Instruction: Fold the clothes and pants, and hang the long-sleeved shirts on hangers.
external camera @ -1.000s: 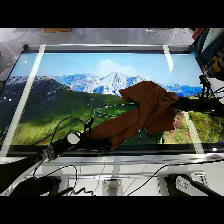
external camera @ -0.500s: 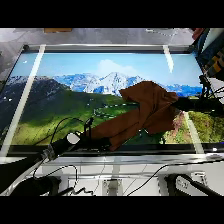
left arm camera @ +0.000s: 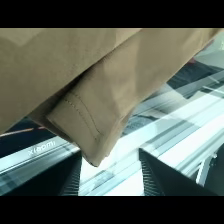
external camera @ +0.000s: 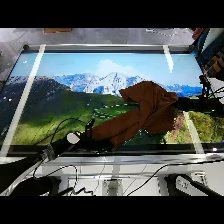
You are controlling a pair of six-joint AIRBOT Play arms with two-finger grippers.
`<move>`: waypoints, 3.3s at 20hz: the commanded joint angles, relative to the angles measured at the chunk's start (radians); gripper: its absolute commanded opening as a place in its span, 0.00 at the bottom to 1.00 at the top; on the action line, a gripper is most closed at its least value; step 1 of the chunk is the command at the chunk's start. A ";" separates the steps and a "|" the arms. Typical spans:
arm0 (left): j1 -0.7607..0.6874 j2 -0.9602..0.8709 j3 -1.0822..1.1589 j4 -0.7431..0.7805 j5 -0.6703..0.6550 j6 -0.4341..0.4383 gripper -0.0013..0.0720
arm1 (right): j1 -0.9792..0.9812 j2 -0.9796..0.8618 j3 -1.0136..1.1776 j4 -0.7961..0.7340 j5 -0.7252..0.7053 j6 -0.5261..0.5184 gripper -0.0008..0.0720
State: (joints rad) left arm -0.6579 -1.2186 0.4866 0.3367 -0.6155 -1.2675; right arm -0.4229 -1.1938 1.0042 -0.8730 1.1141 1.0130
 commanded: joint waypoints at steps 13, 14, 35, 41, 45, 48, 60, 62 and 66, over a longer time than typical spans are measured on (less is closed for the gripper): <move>0.061 0.029 0.001 -0.040 -0.089 0.003 0.60 | 0.000 0.000 0.001 0.000 -0.005 0.000 0.04; 0.061 0.029 0.001 -0.043 -0.090 0.003 0.60 | 0.000 0.000 0.001 0.000 -0.005 0.000 0.04; 0.018 0.017 0.001 -0.071 0.013 0.002 0.58 | 0.000 0.000 0.001 -0.004 -0.008 0.000 0.04; -0.029 0.017 0.001 -0.106 0.086 0.002 0.58 | 0.000 0.000 0.001 -0.004 -0.007 0.000 0.04; -0.029 0.016 0.001 -0.106 0.131 0.000 0.57 | 0.000 0.000 0.001 -0.005 -0.008 0.000 0.04; -0.029 0.012 0.001 -0.106 0.136 -0.001 0.51 | 0.000 0.000 0.001 -0.015 -0.008 0.000 0.04; -0.034 -0.004 0.006 -0.106 0.117 0.000 0.04 | 0.000 0.001 0.001 -0.018 -0.001 0.000 0.04; -0.020 -0.004 0.037 -0.105 0.093 0.044 0.04 | 0.000 0.006 0.002 0.005 0.005 -0.001 0.04; 0.149 0.029 0.171 -0.098 0.045 0.161 0.04 | 0.000 0.054 0.071 0.031 -0.010 0.000 0.04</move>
State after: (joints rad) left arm -0.6079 -1.2095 0.5816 0.2340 -0.5392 -1.1744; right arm -0.4229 -1.1660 1.0332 -0.8631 1.1107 1.0122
